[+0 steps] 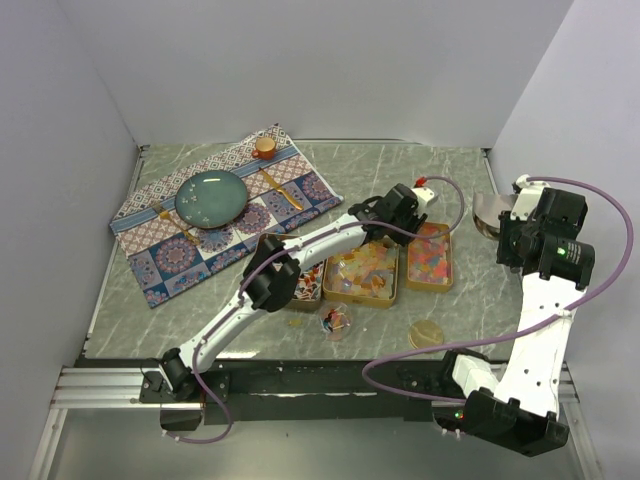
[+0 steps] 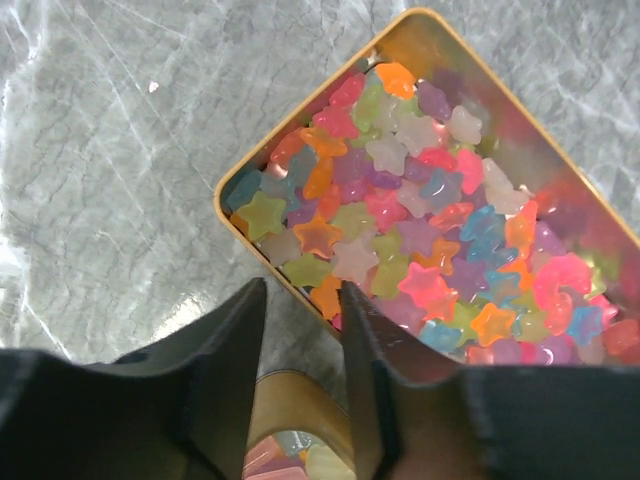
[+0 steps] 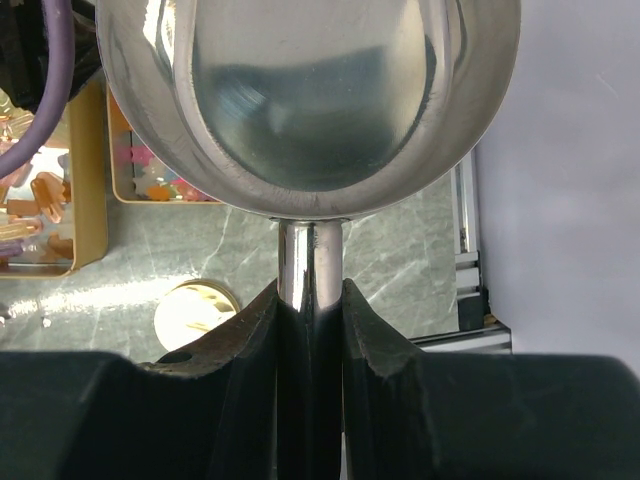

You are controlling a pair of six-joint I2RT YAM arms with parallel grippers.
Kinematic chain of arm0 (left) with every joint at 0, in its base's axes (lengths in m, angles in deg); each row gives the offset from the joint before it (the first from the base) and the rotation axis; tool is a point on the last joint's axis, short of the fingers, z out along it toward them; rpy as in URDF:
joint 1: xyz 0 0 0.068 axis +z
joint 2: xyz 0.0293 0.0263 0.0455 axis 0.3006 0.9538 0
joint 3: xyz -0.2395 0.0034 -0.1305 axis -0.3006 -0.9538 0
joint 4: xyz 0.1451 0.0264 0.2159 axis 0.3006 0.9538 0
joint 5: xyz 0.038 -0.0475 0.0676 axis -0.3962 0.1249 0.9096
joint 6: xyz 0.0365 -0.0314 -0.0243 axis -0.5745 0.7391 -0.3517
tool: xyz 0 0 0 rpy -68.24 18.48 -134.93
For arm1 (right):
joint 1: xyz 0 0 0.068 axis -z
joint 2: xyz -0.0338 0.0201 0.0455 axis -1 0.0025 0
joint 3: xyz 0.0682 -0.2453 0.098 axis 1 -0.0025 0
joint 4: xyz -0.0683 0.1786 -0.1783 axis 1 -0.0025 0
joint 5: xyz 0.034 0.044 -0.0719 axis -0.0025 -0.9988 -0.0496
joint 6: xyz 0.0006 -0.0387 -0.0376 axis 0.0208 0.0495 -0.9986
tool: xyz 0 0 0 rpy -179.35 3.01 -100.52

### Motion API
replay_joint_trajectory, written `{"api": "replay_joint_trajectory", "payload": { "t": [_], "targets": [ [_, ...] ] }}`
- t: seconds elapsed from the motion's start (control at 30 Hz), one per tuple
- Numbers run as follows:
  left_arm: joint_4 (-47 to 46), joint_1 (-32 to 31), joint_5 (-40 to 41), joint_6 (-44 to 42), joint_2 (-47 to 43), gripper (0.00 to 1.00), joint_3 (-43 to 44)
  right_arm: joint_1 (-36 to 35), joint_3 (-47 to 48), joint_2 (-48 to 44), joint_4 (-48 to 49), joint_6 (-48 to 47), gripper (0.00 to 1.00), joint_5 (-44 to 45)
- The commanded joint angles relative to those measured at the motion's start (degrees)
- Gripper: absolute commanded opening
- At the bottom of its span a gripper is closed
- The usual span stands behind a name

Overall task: Pack the candies
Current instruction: Adjust the storage box at the center of the board.

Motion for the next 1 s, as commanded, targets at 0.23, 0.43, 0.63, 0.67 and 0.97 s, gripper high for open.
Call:
{"api": "replay_joint_trajectory", "payload": {
  "t": [0.23,0.43,0.63,0.67,0.97],
  "targets": [
    [7.81,-3.44,-2.62,3.02,0.52,0.43,-3.34,0.39,0.46,-2.0,1.0,-0.29,0.0,0.22],
    [7.2,-4.23,-5.6,-0.3,-0.27,0.36,-1.85,0.39,0.72,-1.82,1.09,-0.73,0.0,-0.83],
    [4.48,-4.32,-10.43,-6.98,-5.09,0.34,-9.13,0.39,-1.21,-3.23,2.31,-1.97,0.0,-1.62],
    [3.95,-4.41,-11.14,-7.95,-5.62,0.34,-10.62,0.3,-1.82,-3.32,2.58,-1.97,0.0,-1.71],
    [4.57,-3.62,-16.24,-27.47,-4.49,0.37,-7.03,0.39,-2.44,-2.35,4.07,0.67,0.0,-3.12]
  ]
}}
